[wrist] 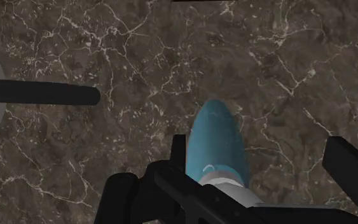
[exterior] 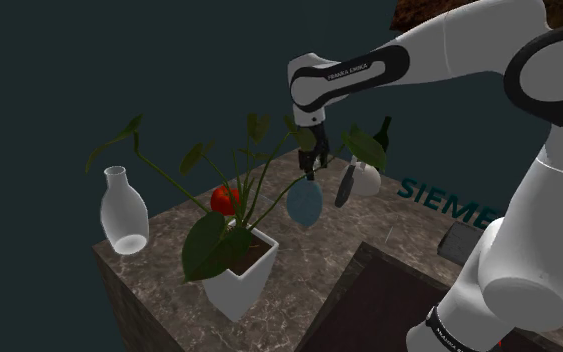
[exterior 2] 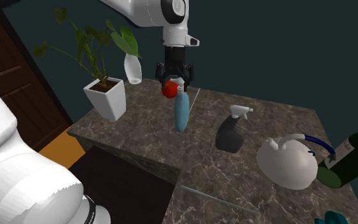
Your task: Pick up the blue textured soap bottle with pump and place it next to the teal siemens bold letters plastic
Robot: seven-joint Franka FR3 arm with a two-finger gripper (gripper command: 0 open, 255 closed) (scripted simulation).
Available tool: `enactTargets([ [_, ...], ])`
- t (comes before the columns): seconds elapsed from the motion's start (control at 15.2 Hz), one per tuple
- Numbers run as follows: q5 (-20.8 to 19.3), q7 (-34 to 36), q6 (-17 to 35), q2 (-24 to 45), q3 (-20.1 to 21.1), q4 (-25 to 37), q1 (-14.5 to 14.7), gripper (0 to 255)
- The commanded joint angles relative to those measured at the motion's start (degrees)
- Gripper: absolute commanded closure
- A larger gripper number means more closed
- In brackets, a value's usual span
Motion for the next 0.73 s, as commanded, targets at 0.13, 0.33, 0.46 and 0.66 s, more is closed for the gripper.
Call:
enactTargets([
  [0.13, -1.5, -2.7, -0.1, 10.2, 0.3, 9.3, 0.1, 0],
  [0.33, -2.1, -3.6, 0.4, 13.9, 0.4, 12.2, 0.1, 0],
  [0.46, -2.2, -3.5, 1.9, 13.8, 0.3, 10.6, 0.0, 0],
  [0.66, -2.4, -3.4, 4.2, 13.7, 0.2, 8.2, -0.2, 0],
])
